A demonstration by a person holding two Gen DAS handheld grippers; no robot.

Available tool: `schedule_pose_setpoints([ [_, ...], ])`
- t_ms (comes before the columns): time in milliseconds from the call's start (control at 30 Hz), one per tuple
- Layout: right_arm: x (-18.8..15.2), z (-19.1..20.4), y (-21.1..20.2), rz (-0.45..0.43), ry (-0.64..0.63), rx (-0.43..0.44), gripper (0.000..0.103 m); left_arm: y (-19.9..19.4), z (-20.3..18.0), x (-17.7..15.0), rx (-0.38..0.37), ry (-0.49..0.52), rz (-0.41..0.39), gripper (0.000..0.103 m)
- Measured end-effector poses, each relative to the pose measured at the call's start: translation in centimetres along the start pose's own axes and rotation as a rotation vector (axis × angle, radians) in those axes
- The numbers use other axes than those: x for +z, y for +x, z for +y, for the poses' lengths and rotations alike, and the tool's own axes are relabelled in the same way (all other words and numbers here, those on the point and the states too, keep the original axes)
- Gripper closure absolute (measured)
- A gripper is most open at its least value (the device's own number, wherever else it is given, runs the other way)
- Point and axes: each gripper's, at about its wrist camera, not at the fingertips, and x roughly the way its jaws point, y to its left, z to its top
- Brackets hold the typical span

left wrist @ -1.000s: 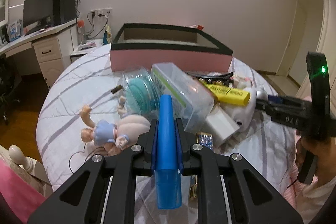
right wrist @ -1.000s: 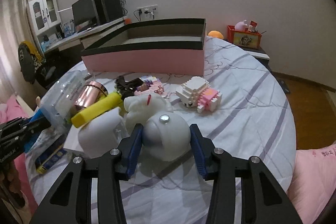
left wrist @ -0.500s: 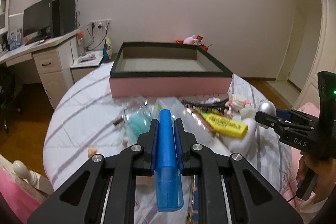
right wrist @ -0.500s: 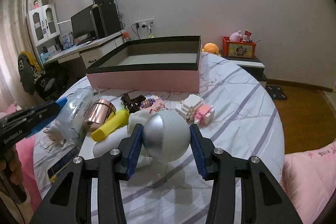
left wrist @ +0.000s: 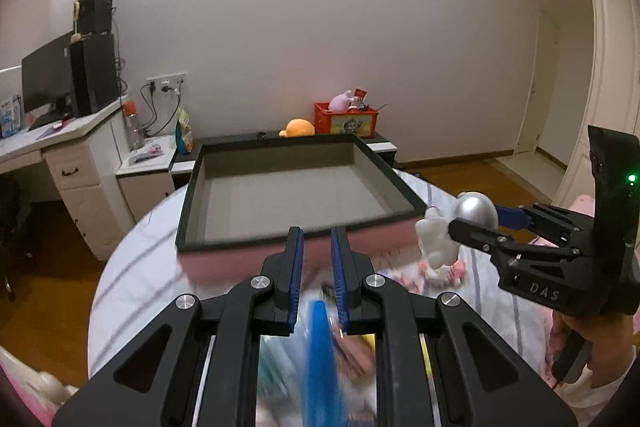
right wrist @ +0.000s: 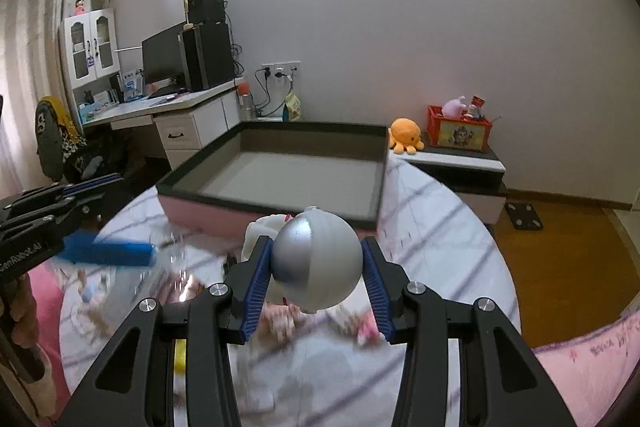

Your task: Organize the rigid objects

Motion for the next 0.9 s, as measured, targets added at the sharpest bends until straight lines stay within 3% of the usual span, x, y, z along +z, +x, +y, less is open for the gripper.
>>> schedule_pose_setpoints([
  [167,3.1,0.3,3.2,0.002,-0.016,0.025,0.058,4.8,1.8,3.1,-0.009,-0.019,0.042,0.089],
  [367,5.5,0.3,8.0,0.039,-0.016,0.053,0.057,10.5,4.0,4.4,0.022,-0.043,0.119,0.089],
  [533,5.1,0.1,12.2,0.118,-0.009,0.071,0.057,14.1,4.9,4.0,0.082,-0.036,0.196,0.089],
  [733,4.0,-0.3,14.4,0.168,0.006,0.057,0.057,16.4,5.9,3.6,0.07,-0.067,0.264,0.087],
  [767,4.0,-0.4,14.4,0.169,0.018,0.063,0.056,16.5,6.0,3.6,0.067,-0.072,0.265,0.084],
  [800,3.9,-0.6,14.4,0.171,0.032,0.069,0.056,16.6,6.2,3.7,0.067,-0.078,0.266,0.067],
  [833,3.9,-0.7,14.2,0.172,0.041,0.075,0.055,16.5,6.3,3.7,0.077,-0.083,0.268,0.042],
  [900,4.0,-0.9,13.4,0.152,0.04,0.053,0.049,15.6,6.2,3.8,0.097,-0.077,0.235,0.03],
])
